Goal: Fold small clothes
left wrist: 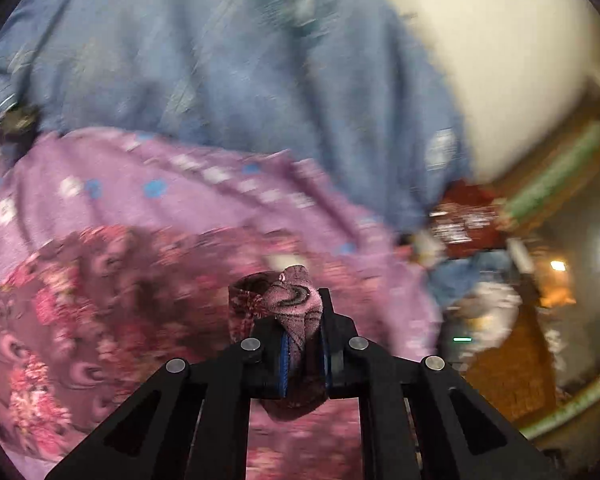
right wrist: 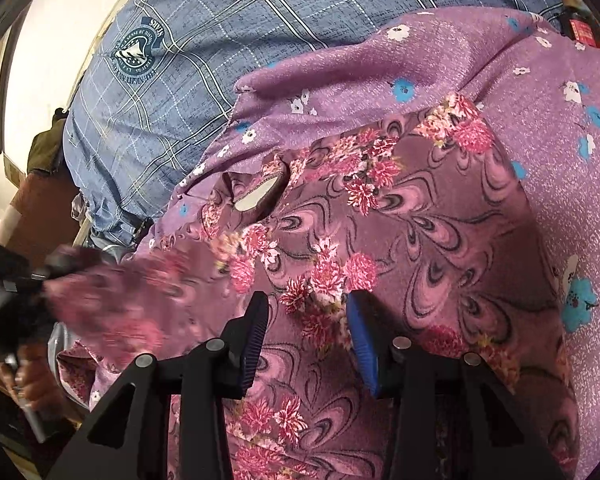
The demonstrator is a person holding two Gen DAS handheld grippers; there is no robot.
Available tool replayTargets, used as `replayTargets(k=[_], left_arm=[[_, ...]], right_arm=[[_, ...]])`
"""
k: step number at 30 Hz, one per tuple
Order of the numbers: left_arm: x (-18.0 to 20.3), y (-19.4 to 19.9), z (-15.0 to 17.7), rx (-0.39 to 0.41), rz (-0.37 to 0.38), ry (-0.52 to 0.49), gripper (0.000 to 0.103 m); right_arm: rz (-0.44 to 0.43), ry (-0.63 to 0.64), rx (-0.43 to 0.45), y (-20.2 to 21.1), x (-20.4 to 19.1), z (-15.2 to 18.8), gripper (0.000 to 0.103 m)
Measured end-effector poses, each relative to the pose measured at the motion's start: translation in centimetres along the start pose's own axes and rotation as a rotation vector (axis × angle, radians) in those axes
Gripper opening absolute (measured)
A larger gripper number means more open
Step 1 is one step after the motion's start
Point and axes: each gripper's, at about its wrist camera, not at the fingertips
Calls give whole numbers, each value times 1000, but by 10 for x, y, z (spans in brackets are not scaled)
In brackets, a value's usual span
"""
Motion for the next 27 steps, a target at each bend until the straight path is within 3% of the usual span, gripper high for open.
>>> replayTargets(k=[2,3,4,5,7,9,13,14,16,18,20,24,27], left_arm=[[1,15,0,62,-4,-23,16],[-3,21,0,90,-38,-19,27],[-13,28,0,145,-116,0,34],[-25,33,0,196,-186,40,48],[-49,44,0,278,-253,154,51],[-76,56,1,342,-241,268,52],[-100,50,1,296,-352,366,52],[-102,45,1,271,-410,381,52],[-101,38,0,217,-510,383,52],[-91,25,-6,168,-561,367,52],[-85,20,-11,125,-602,351,52],[-86,21,-14,113,-630,341,52],[-89,19,-16,105,-621,347,52]], right_arm=[[10,12,10,-2,-3,1,42],[12,16,13,-1,-3,1,42],[15,21,19,-2,-3,1,42],[21,28,24,-3,-4,2,42],[36,45,33,-4,-7,2,43],[63,72,45,-5,-11,3,43],[156,150,44,-2,-30,9,46],[168,187,44,0,-40,12,46],[131,285,56,6,-68,20,52],[68,374,63,9,-97,29,79],[10,457,61,7,-129,40,87],[17,602,-13,-27,-183,57,88],[90,640,-75,-69,-208,58,85]])
Point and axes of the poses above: each gripper's, at about its wrist camera, not at the fingertips, and y roughly against the way its jaws point, x to its right, z to its underside, and after that the axes turned 3 degrees about -x, right-handed
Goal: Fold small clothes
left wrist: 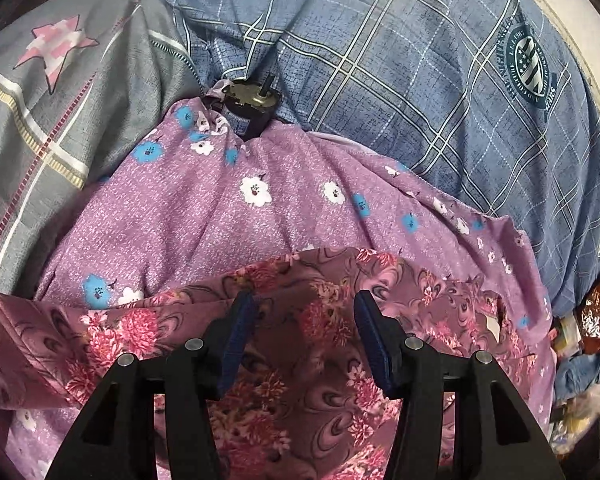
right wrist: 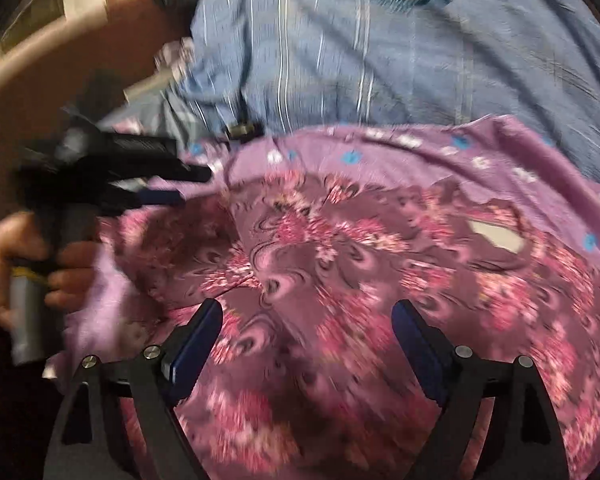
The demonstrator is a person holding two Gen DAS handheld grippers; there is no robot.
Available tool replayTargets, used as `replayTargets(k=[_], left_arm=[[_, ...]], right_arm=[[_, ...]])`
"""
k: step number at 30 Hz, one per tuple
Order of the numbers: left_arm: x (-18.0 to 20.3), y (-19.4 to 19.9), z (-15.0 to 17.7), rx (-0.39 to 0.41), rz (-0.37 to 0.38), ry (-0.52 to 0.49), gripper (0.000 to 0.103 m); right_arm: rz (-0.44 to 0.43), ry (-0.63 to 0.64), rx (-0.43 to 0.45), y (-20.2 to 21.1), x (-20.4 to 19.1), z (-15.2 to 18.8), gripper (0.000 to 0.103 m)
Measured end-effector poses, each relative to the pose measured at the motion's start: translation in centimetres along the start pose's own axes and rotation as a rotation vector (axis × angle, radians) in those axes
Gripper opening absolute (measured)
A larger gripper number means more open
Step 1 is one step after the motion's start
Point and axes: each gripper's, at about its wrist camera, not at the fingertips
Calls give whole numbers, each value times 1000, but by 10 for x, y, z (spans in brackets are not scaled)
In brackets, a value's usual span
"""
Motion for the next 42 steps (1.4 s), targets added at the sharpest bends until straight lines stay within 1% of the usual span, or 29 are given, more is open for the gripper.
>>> replayTargets(k=[1,2,3,4,6,8,9,10,11,12,13,14,16,17,18,19,20,22,24,26,28,31,33,35,37,38,40,41,42], left_arm=[[1,1,-2,4,2,2,52],[-5,1,-1,5,1,2,52],[-6,0,-2,5,-2,2,52],[-12,0,-1,4,-3,2,52],[-18,-2,-1,-3,1,10,52],[-21,-2,-1,-8,12,19,52],[-22,-2,-1,-7,16,22,52],[-21,-1,-1,-6,21,23,52],[-21,0,-1,-6,27,22,52],[-20,0,-1,-7,32,20,52],[-18,0,0,-7,36,16,52],[-17,0,1,-7,37,9,52],[-13,-3,2,-12,29,-7,52],[-10,-6,3,-24,28,-19,52],[-8,-9,4,-39,29,-29,52],[-7,-12,5,-56,27,-38,52],[-5,-15,6,-66,22,-45,52],[-3,-15,6,-62,16,-50,52],[-2,-15,5,-56,16,-51,52],[-1,-16,5,-56,8,-53,52],[-4,-16,4,-49,4,-33,52],[-9,-14,2,-44,5,-9,52],[-11,-12,3,-41,2,-6,52],[-12,-10,3,-43,-1,-6,52],[-15,-10,2,-47,-8,1,52],[-17,-9,1,-49,-8,5,52],[-21,-10,0,-57,-5,16,52],[-23,-10,0,-60,-5,23,52],[-24,-9,0,-60,-5,29,52]], right_arm=[[-3,-5,-13,-13,-1,-4,81],[-8,-21,-19,-22,1,-6,60],[-1,-45,-55,-35,6,-9,34],[-8,-67,-86,-42,12,-12,29],[-110,-149,-73,-37,29,-15,12],[-264,-272,-34,-20,54,-15,9],[-378,-349,-4,-12,69,-13,9],[-523,-435,28,-4,87,-8,9],[-637,-485,44,0,98,-5,9],[-743,-514,43,2,106,-1,15],[-830,-532,22,0,114,4,15],[-821,-531,14,-1,116,7,15],[-702,-543,-32,-9,119,15,17],[-658,-555,-66,-14,118,16,29],[-556,-575,-115,-20,119,19,47],[-492,-588,-114,-20,121,19,48],[-459,-583,-81,-16,120,20,48],[-480,-512,-20,-3,107,14,48],[-403,-395,-22,6,82,4,53],[-330,-215,-4,17,43,-3,53],[-306,-100,-1,19,13,-4,51],[-205,42,-13,11,-24,-1,48],[-123,72,-59,-12,-32,-3,42],[-35,91,-72,-31,-31,-4,45],[8,92,-122,-49,-27,-4,49],[24,95,-115,-55,-27,-4,48],[37,90,-103,-56,-24,-5,36],[41,82,-97,-53,-21,-6,11],[29,69,-91,-51,-16,-7,10]])
Point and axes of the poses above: each gripper's, at about its wrist camera, not at the fingertips, and y roughly against the way its jaws point, x to its right, z to its underside, and after that the axes turned 3 degrees about -x, right-handed
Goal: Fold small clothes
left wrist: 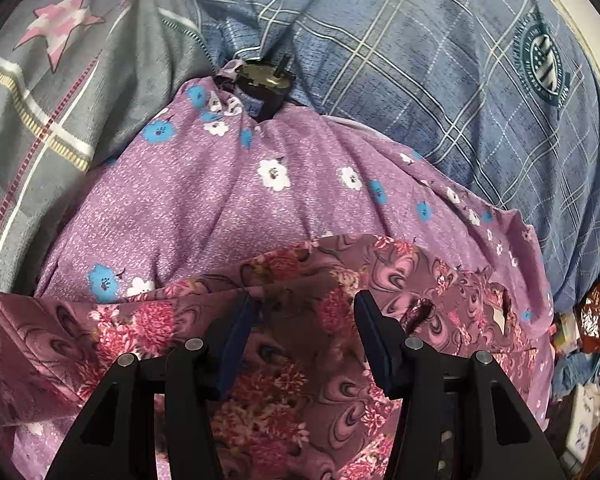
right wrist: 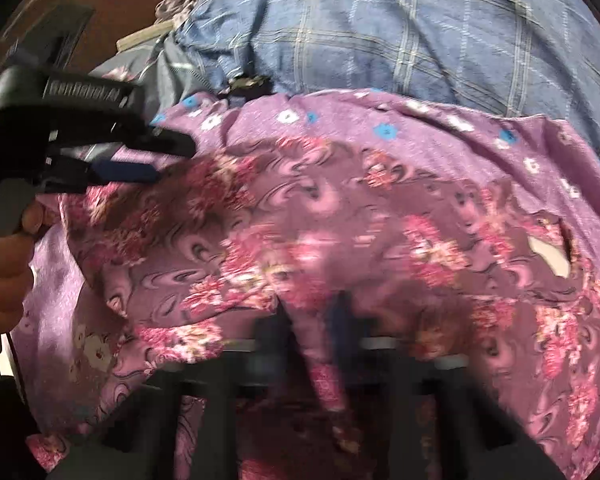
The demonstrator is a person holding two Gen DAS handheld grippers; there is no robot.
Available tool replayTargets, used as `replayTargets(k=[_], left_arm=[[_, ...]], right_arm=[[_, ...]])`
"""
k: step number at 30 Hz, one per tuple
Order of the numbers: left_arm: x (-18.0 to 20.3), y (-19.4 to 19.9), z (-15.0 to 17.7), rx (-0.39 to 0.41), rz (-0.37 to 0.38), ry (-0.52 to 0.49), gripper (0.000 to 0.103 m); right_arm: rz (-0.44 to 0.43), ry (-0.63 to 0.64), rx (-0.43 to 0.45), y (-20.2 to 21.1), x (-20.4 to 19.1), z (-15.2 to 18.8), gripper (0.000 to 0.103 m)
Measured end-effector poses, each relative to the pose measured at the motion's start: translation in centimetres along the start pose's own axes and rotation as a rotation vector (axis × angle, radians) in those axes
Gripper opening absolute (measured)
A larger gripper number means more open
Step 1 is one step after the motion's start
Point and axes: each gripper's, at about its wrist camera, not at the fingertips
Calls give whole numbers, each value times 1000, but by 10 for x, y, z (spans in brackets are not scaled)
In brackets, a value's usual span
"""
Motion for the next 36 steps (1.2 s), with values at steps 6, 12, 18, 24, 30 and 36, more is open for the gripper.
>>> replayTargets(k=[6,12,18,24,30,36], left_arm=[[-1,8,2,23,0,-6,52],[-6,11,3,29,-6,10,52],[-3,11,6,32,-27,-26,52],[21,4,20,16,-31,-126,52],[54,-29,42,-56,-106,-266,52],[43,21,70,106,-122,-143,52]], right_arm=[[-205,-99,92,44,12,4,10],[-274,-40,-59,34,-20,26,60],[-407,-115,-41,45,-2,44,64],[-337,-243,93,62,44,50,27],[-328,-328,4,42,76,68,23],[-373,-347,137,77,96,75,43]])
Point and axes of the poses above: each gripper's, at about its wrist camera, not at the fingertips, and y roughly against the way its jaws point, x to its right, z to its underside, and after that the axes turned 3 degrees about -x, right-handed
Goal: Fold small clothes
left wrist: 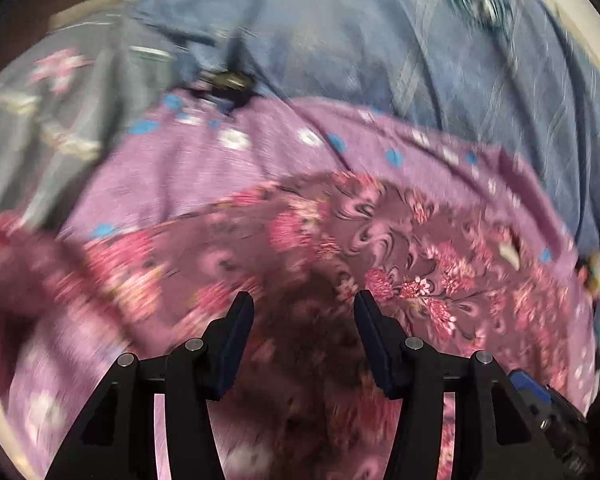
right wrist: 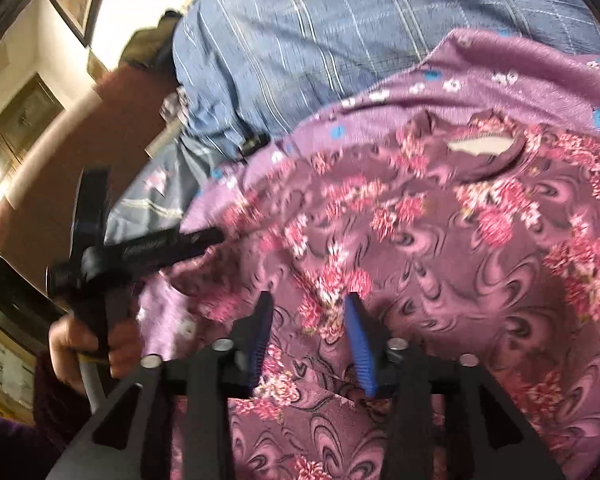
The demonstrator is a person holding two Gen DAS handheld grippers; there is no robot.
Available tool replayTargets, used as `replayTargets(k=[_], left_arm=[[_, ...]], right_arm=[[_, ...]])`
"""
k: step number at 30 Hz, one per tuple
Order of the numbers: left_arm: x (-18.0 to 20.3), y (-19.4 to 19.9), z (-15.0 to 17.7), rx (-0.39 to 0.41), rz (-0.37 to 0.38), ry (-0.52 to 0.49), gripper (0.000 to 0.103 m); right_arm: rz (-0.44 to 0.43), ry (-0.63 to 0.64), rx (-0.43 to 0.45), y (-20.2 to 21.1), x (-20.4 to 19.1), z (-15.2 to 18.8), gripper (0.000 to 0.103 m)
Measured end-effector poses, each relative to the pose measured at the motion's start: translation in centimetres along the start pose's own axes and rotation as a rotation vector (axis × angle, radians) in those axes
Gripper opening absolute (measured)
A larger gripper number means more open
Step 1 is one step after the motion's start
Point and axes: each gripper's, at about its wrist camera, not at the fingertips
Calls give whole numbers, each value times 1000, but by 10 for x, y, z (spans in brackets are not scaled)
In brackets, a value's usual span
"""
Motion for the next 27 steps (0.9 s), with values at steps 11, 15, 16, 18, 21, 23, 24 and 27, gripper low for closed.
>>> replayTargets(k=[11,15,16,18,21,23,24,27], left_arm=[[-125,116,51,146,135,617,75],[-155,109,46,70,244,794,75],[-164,101,42,54,263,830,76],[-182,83,34,15,266,895,75],[-208,55,28,-35,341,995,74],[-220,50,26,2,367,1035,74],[-224,50,25,25,367,1034,73],[-232,56,17,78,346,1022,58]], right_arm=[[47,108,29,17,-21,-6,44],[97,181,61,27,-30,-4,45],[104,187,65,29,-29,-5,45],[107,184,65,31,-26,-6,45],[116,176,73,35,-21,-9,45],[117,165,75,36,-16,-11,45],[118,157,75,36,-13,-13,45],[131,140,75,36,-7,-15,45]])
Point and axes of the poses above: each gripper's, at about its wrist camera, not at the fingertips, and y roughly against the way its jaws point, x to its right, z to its underside, and after that the axes turned 3 degrees about -x, right-handed
